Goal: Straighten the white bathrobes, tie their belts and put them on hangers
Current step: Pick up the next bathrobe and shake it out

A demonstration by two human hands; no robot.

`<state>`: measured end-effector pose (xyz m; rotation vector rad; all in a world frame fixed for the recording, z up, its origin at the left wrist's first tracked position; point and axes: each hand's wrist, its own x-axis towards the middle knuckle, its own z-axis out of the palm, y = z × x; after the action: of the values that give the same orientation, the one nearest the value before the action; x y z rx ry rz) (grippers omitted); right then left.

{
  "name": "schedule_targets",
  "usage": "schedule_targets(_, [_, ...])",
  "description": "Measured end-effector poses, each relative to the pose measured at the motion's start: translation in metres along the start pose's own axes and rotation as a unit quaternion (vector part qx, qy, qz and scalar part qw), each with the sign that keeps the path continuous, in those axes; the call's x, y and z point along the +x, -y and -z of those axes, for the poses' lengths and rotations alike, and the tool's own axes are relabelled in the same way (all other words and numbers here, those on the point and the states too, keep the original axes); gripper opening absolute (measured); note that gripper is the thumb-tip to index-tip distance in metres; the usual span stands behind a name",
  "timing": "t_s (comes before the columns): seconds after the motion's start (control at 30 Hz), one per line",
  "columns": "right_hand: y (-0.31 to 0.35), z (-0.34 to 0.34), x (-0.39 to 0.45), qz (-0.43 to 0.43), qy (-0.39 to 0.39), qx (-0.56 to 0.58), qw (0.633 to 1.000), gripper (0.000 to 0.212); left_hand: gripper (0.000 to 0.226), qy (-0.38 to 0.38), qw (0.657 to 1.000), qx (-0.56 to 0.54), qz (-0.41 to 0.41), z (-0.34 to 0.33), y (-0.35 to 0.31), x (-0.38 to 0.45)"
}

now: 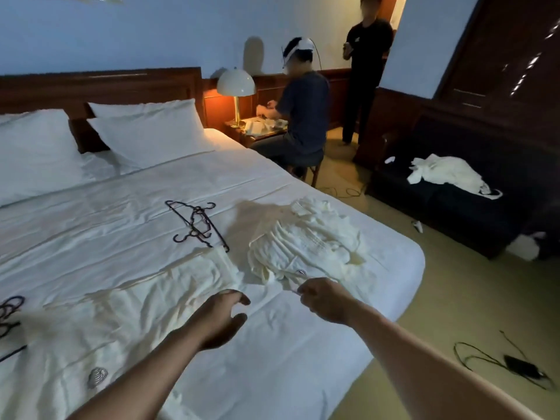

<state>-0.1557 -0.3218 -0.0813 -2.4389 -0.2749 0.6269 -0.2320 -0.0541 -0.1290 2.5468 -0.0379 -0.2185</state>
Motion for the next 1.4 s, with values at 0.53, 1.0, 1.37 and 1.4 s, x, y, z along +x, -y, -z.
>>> schedule_targets(0.53, [-0.154,0.082,-0.072,-0.050,-0.058,0.087,0.993,0.021,0.033,0.065,0.996,-0.051,-0.014,-0.084,-0.172,0.045])
schedule_targets(1.0, [-0.169,0.092,0.064,-0.066,-0.026,0.074,0.995,0.019,0.037,0.100,0.993,-0.049,0.037,-0.088,-0.116,0.178])
schedule_targets(1.37, [-0.183,0.133,0.180,-0.055,0.015,0.054,0.997,0.031,0.045,0.097,0.990,-0.046,0.091,-0.108,-0.104,0.296])
schedule_targets(1.4, [-0.187,0.140,0.193,-0.052,0.023,0.050,0.997,0.031,0.047,0.095,0.989,-0.045,0.103,-0.110,-0.107,0.308])
